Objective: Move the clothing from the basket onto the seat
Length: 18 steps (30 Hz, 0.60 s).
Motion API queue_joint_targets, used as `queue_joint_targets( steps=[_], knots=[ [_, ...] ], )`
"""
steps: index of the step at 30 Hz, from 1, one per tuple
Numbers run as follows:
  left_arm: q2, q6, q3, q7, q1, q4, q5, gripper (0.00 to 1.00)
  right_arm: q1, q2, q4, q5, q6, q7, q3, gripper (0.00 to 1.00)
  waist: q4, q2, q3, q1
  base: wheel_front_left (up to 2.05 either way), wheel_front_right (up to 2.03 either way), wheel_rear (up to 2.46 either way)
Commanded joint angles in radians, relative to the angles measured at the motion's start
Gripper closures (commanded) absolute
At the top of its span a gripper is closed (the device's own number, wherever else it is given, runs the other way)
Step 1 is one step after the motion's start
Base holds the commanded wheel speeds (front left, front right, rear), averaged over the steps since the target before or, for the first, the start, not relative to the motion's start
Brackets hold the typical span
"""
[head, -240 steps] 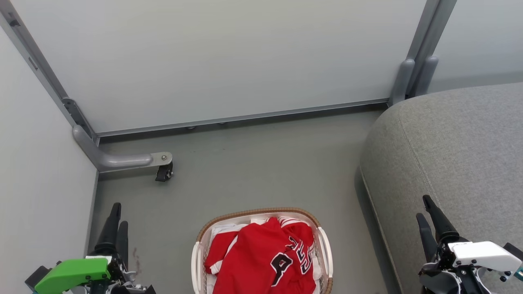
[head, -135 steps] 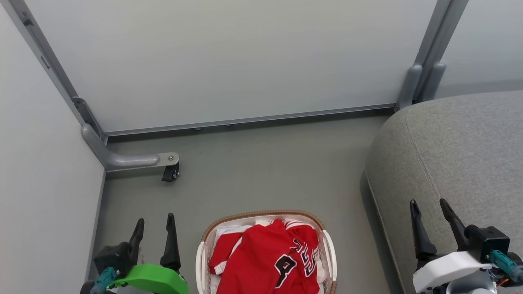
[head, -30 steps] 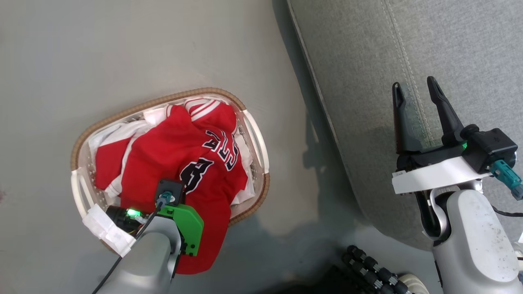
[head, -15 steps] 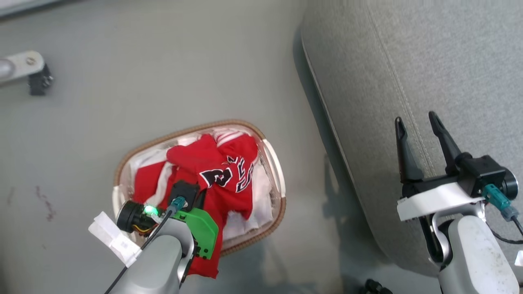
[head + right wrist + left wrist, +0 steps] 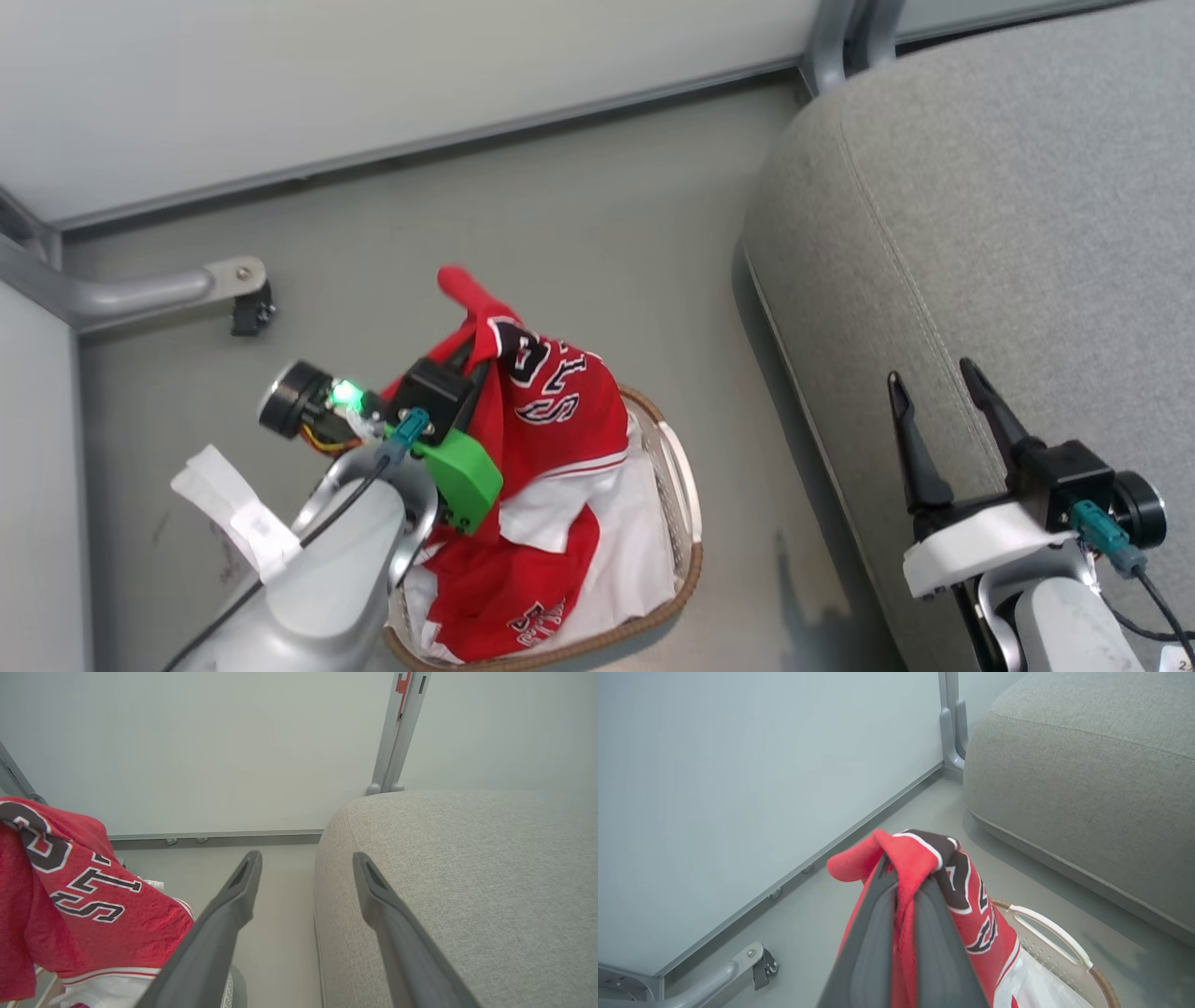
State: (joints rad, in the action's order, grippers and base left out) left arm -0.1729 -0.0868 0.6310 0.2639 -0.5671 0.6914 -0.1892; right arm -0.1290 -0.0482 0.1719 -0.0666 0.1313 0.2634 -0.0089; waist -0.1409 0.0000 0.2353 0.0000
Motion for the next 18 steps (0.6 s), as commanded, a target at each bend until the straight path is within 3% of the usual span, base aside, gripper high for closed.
queue_joint_targets(
  steps=[1, 10, 18],
  knots=[
    [-0.013, -0.008, 0.005, 0.001, -0.027, -0.021, 0.012, 1.0, 0.025, -0.004, 0.005, 0.01, -0.001, 0.002, 0.006, 0.0, 0.058, 0.0, -0.106, 0.0, 0.0, 0.0, 0.0],
    [-0.046, -0.034, 0.019, 0.001, -0.199, -0.131, 0.046, 1.0, 0.061, -0.004, 0.014, 0.02, -0.001, 0.002, 0.052, 0.0, 0.074, 0.0, -0.184, 0.0, 0.0, 0.0, 0.0],
    [-0.056, -0.04, 0.002, 0.001, -0.352, -0.135, 0.032, 1.0, 0.03, -0.004, 0.002, 0.033, -0.001, 0.002, 0.101, 0.0, 0.066, 0.0, -0.222, 0.0, 0.0, 0.0, 0.0]
  ],
)
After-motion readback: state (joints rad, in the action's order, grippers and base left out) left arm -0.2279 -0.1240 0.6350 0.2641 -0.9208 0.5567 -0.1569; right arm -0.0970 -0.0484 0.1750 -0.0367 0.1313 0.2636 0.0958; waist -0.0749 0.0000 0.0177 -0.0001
